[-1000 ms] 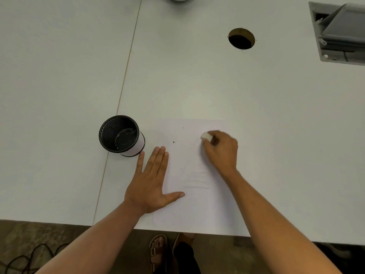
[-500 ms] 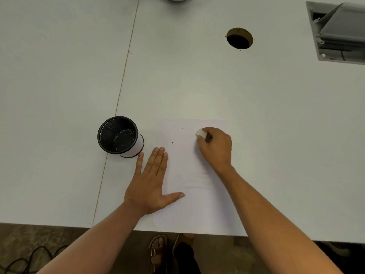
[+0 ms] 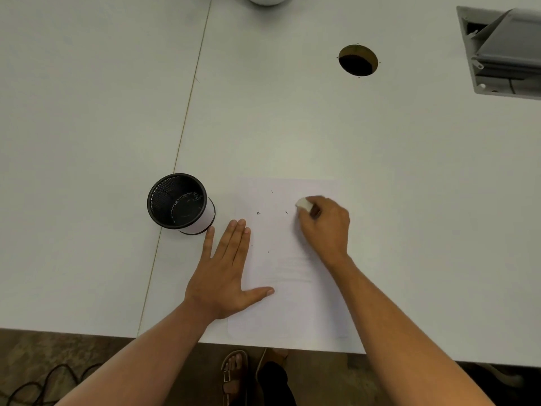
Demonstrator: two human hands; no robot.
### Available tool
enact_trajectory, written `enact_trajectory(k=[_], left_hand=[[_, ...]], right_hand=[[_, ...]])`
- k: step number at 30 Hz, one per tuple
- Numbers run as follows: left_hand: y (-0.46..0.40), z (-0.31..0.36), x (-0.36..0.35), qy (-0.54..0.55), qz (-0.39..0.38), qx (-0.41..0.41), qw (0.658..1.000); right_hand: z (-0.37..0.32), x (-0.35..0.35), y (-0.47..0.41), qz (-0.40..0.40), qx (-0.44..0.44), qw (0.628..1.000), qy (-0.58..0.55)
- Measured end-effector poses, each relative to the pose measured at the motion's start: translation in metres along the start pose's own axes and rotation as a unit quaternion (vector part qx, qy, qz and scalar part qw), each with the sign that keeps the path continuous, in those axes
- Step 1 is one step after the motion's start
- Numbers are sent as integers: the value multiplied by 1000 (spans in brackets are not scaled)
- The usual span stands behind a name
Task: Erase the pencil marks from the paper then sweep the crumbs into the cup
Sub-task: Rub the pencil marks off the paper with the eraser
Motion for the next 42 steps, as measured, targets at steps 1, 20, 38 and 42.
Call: enact_trajectory(k=[1,20,38,42], left_hand=[[0,0,0,-1,-1,0,1000],[0,0,-1,-3,-2,1,1000],[0,0,-1,3,4,-5,1000],[0,0,0,-2,-1,0,1000]], right_hand=[[0,0,-4,7,-12,1000,-6],[-15,-8,23,-29,52,998,0],[-24,-14,63,-77,129,988,19],[-10,-7,26,-47,67,996,24]])
Point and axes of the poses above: each hand's wrist, its own y-axis away from the middle knuckle, its own x-axis out of the back of the hand, z = x × y, the point moved 1 cm from there along -y, towards the middle knuckle, and after that the axes turned 9 degrees about y, right-handed, at the moved point
